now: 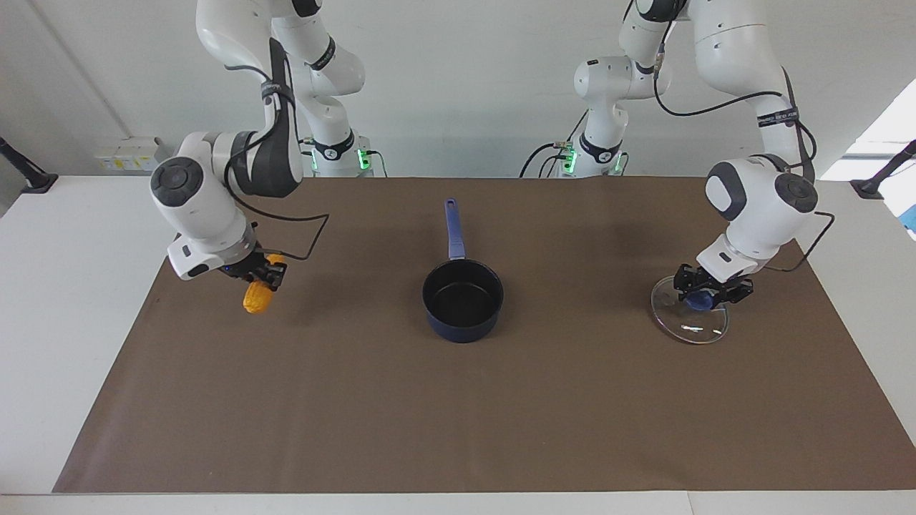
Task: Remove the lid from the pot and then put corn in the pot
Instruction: 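Set the lid down with the left gripper while the right gripper lifts the corn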
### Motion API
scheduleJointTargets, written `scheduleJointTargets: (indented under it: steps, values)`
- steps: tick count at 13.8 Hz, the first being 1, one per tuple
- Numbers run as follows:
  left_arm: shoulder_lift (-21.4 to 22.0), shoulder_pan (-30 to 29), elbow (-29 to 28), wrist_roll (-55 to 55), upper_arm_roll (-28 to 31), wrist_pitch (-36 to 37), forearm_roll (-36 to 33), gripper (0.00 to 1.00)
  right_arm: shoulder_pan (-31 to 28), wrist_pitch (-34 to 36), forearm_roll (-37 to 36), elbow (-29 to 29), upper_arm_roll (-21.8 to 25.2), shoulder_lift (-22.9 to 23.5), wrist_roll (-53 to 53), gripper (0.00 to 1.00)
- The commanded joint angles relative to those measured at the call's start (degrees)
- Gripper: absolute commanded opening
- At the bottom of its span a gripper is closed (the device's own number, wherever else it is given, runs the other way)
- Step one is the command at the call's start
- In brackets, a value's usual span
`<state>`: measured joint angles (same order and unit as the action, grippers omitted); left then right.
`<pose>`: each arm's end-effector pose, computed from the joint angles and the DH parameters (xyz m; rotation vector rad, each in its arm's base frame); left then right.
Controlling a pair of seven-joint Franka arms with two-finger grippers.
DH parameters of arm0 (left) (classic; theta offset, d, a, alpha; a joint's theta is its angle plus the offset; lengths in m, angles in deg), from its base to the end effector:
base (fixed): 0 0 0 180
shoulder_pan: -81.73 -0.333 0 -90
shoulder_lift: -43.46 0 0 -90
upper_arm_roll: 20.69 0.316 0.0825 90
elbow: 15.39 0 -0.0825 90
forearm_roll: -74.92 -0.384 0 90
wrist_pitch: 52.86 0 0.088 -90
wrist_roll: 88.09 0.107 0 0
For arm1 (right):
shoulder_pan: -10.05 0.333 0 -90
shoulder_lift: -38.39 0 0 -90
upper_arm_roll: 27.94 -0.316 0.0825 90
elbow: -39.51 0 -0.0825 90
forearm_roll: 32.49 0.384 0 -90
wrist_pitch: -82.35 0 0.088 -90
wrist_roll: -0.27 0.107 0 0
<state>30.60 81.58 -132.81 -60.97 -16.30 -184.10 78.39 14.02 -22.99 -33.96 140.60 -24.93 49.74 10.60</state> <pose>0.5852 0.0440 0.3323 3.0690 -0.5531 0.0388 0.6035 0.0098 0.4394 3.0802 -0.2389 -0.1851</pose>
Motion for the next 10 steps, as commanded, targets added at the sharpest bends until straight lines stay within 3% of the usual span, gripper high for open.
scheduleJointTargets:
  steps: [1,4,7,10]
  values:
    - [0.8,-0.8,-0.4,-0.2,-0.6,-0.9,0.8,1.0,2.8,2.8,-0.5,-0.2,-0.4,-3.6,2.0,0.0]
    - [1.0,-0.5,1.7,-1.1,-0.6,-0.2,0.8,1.0,6.0,8.0,0.1,-5.6,-1.7,-3.4,1.6,0.0]
    - [1.0,0.2,9.0,-5.9,-0.9,9.6,0.7,1.0,7.5,4.0,4.4,-6.1,-4.3,-2.7,2.4,0.0]
    - [1.4,1.6,14.6,-12.2,-1.0,17.3,0.2,1.0,14.0,0.0,4.6,-7.0,-4.3,0.3,11.9,0.0]
